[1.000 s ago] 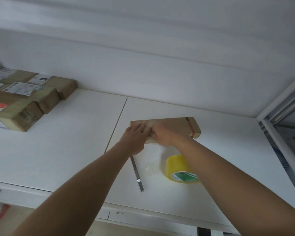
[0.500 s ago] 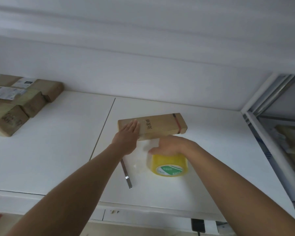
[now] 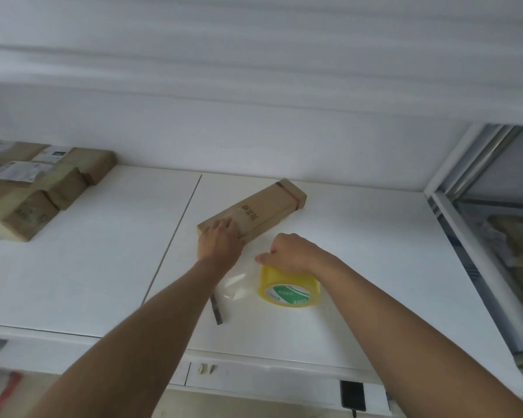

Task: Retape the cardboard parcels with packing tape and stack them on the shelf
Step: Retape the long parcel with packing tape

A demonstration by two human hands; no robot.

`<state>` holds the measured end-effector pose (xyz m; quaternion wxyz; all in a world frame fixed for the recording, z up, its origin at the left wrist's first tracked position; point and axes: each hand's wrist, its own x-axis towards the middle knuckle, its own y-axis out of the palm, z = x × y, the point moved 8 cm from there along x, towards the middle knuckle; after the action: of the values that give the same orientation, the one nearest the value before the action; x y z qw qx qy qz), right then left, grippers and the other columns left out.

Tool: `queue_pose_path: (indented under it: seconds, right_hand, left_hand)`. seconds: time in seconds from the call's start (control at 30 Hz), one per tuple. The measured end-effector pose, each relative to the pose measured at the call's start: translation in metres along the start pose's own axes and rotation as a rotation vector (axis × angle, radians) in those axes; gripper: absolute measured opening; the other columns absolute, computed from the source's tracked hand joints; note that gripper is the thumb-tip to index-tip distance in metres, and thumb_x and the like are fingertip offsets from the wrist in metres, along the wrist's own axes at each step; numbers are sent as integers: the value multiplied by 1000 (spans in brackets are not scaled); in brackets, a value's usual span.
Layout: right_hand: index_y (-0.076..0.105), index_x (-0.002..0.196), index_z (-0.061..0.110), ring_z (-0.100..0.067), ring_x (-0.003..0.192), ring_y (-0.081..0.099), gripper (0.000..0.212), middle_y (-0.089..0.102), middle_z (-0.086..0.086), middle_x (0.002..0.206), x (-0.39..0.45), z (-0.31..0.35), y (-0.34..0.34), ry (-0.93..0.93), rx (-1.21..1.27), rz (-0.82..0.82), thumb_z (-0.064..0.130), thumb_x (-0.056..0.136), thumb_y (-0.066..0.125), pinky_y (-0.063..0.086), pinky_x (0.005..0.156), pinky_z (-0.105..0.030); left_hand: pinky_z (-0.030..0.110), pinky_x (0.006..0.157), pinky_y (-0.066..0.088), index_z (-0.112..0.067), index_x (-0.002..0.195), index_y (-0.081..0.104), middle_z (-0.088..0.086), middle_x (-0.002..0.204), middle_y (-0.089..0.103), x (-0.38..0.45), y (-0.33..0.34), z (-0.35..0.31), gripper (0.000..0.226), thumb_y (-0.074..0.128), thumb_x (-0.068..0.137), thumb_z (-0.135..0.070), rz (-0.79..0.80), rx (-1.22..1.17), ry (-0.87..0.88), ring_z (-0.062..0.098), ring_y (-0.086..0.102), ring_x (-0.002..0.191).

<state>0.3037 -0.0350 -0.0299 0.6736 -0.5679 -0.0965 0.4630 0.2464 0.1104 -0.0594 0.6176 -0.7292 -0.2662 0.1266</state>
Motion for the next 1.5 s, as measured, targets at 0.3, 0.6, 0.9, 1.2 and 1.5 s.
queue_pose_path:
  seconds: [0.3,0.6,0.9,1.2,1.5]
  right_hand:
    - [38,63,19,-16,57,42,55,43,2,64,-6,-3,-4,-27,188,-46,63,92,53,30,55,-30]
    - [51,63,17,-18,61,50,45,53,-1,69,-8,-13,5,-60,164,-4,54,89,55,37,58,-30]
    - [49,63,17,-15,56,43,44,46,2,63,-7,-9,3,-130,231,4,48,90,61,33,54,-27]
    - [43,57,19,-14,54,43,50,43,4,59,-9,-8,0,-170,221,9,48,91,63,29,52,-28]
    - [54,65,15,-17,61,54,44,55,-2,66,-9,-15,4,-171,324,-25,51,87,66,38,60,-29]
  left_hand:
    - [46,124,16,-6,149,23,20,163,12,-1,22,6,52,39,104,-27,221,81,135,34,7,152]
    - [44,119,28,-1,154,15,21,159,18,-9,19,-18,69,34,104,-45,124,64,-137,36,21,146]
    - [45,116,27,6,145,31,27,150,31,-11,16,-39,49,33,103,-21,215,19,-7,39,29,140]
    - [31,67,51,-18,95,65,1,94,70,-45,-32,19,27,39,95,-14,-156,-650,-398,20,64,83]
    - [40,93,45,-10,135,46,14,131,40,-114,16,32,38,43,97,-9,199,-181,-305,34,46,117]
